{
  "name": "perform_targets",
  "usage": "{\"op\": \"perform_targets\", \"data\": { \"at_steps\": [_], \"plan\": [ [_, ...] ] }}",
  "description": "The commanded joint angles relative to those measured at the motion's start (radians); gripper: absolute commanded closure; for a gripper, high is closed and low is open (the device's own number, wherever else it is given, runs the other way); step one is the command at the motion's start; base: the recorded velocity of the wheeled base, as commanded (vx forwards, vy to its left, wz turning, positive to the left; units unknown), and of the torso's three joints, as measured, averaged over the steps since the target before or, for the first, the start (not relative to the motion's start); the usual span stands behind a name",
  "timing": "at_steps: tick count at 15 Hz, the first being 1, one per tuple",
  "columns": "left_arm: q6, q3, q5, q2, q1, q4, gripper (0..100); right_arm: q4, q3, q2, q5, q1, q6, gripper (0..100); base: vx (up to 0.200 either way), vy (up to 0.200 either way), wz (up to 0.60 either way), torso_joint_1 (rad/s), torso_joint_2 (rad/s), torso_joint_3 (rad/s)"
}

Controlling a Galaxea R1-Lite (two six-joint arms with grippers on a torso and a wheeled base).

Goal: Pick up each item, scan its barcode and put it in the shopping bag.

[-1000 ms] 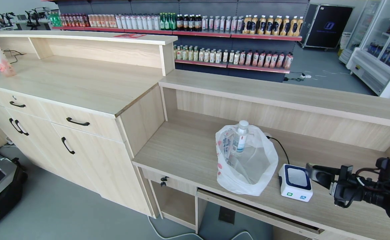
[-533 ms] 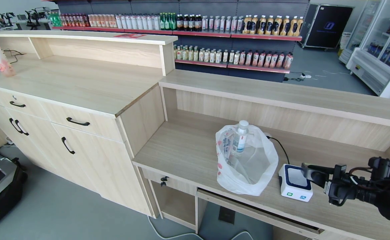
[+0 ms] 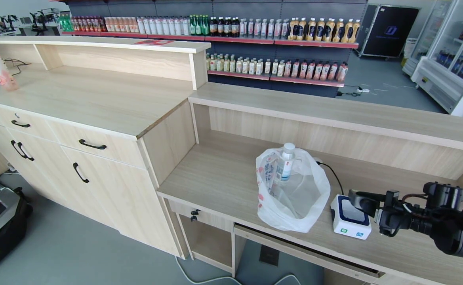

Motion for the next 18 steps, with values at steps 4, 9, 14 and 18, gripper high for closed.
{"op": "perform_targets", "data": {
  "at_steps": [4,9,14,18],
  "plan": [
    [0.0,0.0,0.0,0.0,0.0,0.0,0,-0.001,-0.048,0.037,0.0,0.028,0.027,100,0.0,0.0,0.0,0.0,0.0,0.0],
    [0.0,0.0,0.0,0.0,0.0,0.0,0,-0.001,-0.071,0.047,0.0,0.037,0.05,100,0.0,0.0,0.0,0.0,0.0,0.0],
    [0.0,0.0,0.0,0.0,0.0,0.0,0,0.004,-0.077,0.04,-0.001,0.046,0.097,100,0.0,0.0,0.0,0.0,0.0,0.0],
    [0.0,0.0,0.0,0.0,0.0,0.0,0,0.263,-0.038,-0.264,-0.004,0.005,0.455,100,0.0,0.0,0.0,0.0,0.0,0.0]
  ]
}}
